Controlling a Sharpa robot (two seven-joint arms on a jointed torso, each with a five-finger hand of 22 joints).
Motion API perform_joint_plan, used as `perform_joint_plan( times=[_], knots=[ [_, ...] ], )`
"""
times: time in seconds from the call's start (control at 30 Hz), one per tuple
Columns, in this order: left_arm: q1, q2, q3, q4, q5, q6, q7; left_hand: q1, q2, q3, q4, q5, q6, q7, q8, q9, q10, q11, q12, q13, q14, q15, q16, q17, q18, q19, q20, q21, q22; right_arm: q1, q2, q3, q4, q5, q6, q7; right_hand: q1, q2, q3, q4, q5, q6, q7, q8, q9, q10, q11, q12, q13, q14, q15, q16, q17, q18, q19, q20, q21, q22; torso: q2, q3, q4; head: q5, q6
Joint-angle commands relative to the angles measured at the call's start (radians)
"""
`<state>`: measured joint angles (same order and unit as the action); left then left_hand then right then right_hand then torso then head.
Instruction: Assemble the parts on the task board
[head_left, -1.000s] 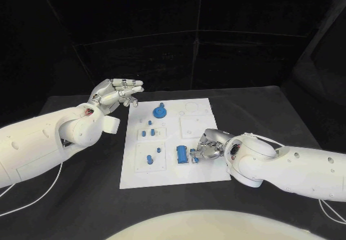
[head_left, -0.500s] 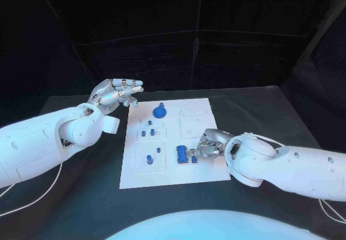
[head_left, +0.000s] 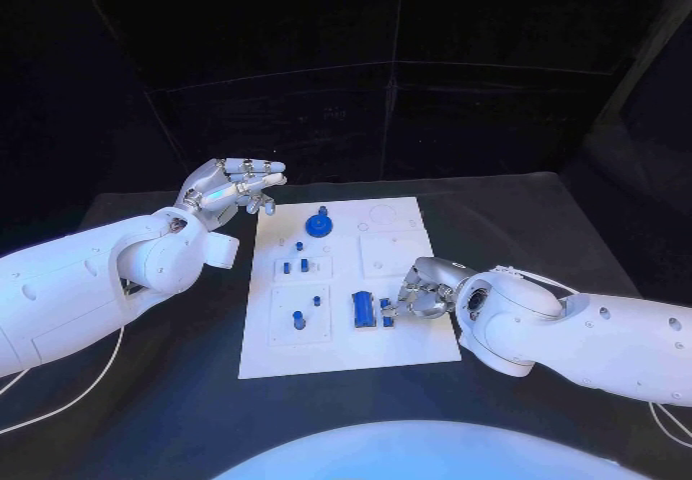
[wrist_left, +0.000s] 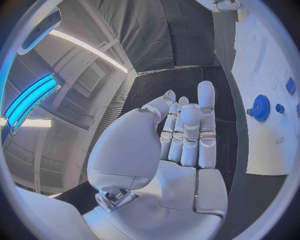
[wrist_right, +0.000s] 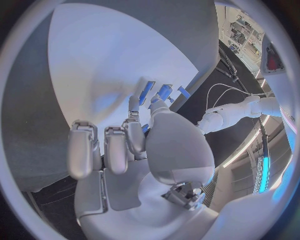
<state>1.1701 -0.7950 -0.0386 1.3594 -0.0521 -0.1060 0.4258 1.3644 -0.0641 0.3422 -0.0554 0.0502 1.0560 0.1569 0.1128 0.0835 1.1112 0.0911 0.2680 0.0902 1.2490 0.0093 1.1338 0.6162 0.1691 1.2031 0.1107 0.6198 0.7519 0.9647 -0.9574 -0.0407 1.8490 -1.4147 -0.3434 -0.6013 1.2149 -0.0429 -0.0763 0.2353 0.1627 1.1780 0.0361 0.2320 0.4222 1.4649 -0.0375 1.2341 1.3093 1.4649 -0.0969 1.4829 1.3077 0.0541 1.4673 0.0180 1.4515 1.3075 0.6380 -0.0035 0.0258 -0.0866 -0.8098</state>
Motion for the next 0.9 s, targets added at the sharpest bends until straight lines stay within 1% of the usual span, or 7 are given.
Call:
perform_joint_plan(
  times=[0.03, 0.3, 0.43, 0.5, 0.57, 0.77, 0.9],
  knots=[
    [0.001, 0.001, 0.001, -0.001, 0.003, 0.012, 0.003, -0.003, 0.006, -0.006, -0.002, 0.003, -0.001, 0.002, 0.005, -0.001, -0.008, -0.001, 0.006, 0.001, -0.010, 0.000, -0.003, -0.002, 0.014, -0.002, -0.001, -0.004, -0.001, 0.001, -0.009, 0.000, 0.004, 0.029, -0.038, 0.059, 0.013, 0.001, -0.011, -0.003, 0.000, -0.033, 0.010, -0.013, -0.004, 0.006, 0.007, -0.022, 0.025, 0.071, 0.003, -0.015, 0.072, -0.004, 0.004, -0.002, -0.013, 0.044, -0.001, -0.0007, -0.0014, -0.002, 0.005],
    [0.000, 0.006, 0.000, -0.011, 0.003, 0.010, 0.007, -0.008, 0.007, -0.008, 0.001, 0.003, -0.002, 0.003, 0.005, -0.002, -0.010, 0.000, 0.007, 0.001, -0.013, 0.000, -0.005, -0.007, 0.014, -0.003, 0.000, -0.006, -0.002, 0.006, -0.043, 0.001, -0.027, 0.406, -0.143, 0.441, 0.111, 0.023, -0.032, -0.027, 0.079, -0.151, 0.063, -0.086, -0.032, -0.094, 0.052, -0.229, -0.107, 0.036, 0.040, -0.110, -0.072, 0.034, -0.086, 0.032, -0.138, -0.134, -0.019, -0.0037, 0.0002, -0.011, 0.020],
    [-0.004, 0.009, -0.004, -0.023, 0.007, 0.004, 0.010, -0.018, 0.006, -0.015, 0.008, 0.003, -0.004, 0.003, 0.005, -0.002, -0.012, 0.000, 0.010, 0.001, -0.027, 0.002, -0.018, -0.033, 0.013, -0.006, 0.001, -0.012, -0.006, 0.033, -0.039, 0.001, -0.091, 0.677, -0.133, 0.661, 0.184, 0.041, -0.024, -0.065, 0.099, -0.179, 0.077, -0.101, -0.040, -0.233, 0.063, -0.521, -0.304, -0.032, 0.050, -0.287, -0.299, 0.082, -0.212, 0.043, -0.327, -0.373, -0.041, -0.0086, 0.0020, -0.015, 0.030],
    [-0.007, 0.012, -0.006, -0.033, 0.024, -0.003, 0.011, -0.023, 0.005, -0.021, 0.012, 0.002, -0.008, 0.003, 0.005, -0.003, -0.016, 0.002, 0.013, 0.001, -0.077, 0.005, -0.065, -0.109, 0.013, -0.025, 0.004, -0.029, -0.015, 0.051, -0.026, 0.002, -0.141, 0.790, -0.115, 0.744, 0.216, 0.048, -0.021, -0.078, 0.094, -0.188, 0.085, -0.108, -0.043, -0.319, 0.074, -0.677, -0.418, -0.112, 0.059, -0.487, -0.518, 0.122, -0.336, 0.050, -0.525, -0.598, -0.053, -0.0109, 0.0011, -0.017, 0.040],
    [-0.009, 0.015, -0.007, -0.041, 0.036, -0.008, 0.012, -0.025, 0.004, -0.026, 0.015, 0.003, -0.011, 0.006, 0.005, -0.004, -0.020, 0.005, 0.014, 0.000, -0.113, 0.009, -0.097, -0.135, 0.012, -0.049, 0.007, -0.052, -0.027, 0.065, -0.009, 0.002, -0.184, 0.868, -0.096, 0.792, 0.233, 0.052, -0.020, -0.082, 0.088, -0.195, 0.095, -0.114, -0.049, -0.346, 0.083, -0.732, -0.470, -0.171, 0.069, -0.645, -0.667, 0.130, -0.376, 0.057, -0.611, -0.672, -0.065, -0.0137, 0.0010, -0.018, 0.047],
    [-0.017, 0.038, -0.009, -0.091, 0.075, -0.025, 0.020, -0.026, 0.002, -0.041, 0.034, -0.006, -0.034, 0.025, 0.002, -0.009, -0.041, 0.027, -0.018, -0.021, -0.253, 0.045, -0.395, -0.281, 0.012, -0.219, 0.039, -0.235, -0.145, 0.099, 0.092, 0.002, -0.386, 1.119, -0.018, 0.935, 0.317, 0.065, 0.012, -0.085, 0.047, -0.230, 0.128, -0.160, -0.102, -0.405, 0.131, -0.987, -0.766, -0.337, 0.131, -0.996, -0.841, 0.122, -0.490, 0.113, -0.876, -0.840, -0.106, -0.0218, -0.0026, -0.013, 0.081],
    [-0.029, 0.066, -0.010, -0.144, 0.112, -0.035, 0.030, -0.028, 0.006, -0.057, 0.060, 0.004, -0.054, 0.025, -0.006, -0.015, -0.051, 0.048, -0.078, -0.027, -0.297, 0.098, -0.660, -0.395, 0.005, -0.342, 0.098, -0.406, -0.280, 0.109, 0.182, 0.003, -0.547, 1.227, 0.030, 0.995, 0.326, 0.062, 0.035, -0.064, 0.037, -0.232, 0.145, -0.164, -0.162, -0.353, 0.157, -1.109, -1.002, -0.347, 0.174, -1.208, -0.991, 0.135, -0.502, 0.159, -1.060, -0.973, -0.122, -0.0205, -0.0026, -0.002, 0.107]
  ],
)
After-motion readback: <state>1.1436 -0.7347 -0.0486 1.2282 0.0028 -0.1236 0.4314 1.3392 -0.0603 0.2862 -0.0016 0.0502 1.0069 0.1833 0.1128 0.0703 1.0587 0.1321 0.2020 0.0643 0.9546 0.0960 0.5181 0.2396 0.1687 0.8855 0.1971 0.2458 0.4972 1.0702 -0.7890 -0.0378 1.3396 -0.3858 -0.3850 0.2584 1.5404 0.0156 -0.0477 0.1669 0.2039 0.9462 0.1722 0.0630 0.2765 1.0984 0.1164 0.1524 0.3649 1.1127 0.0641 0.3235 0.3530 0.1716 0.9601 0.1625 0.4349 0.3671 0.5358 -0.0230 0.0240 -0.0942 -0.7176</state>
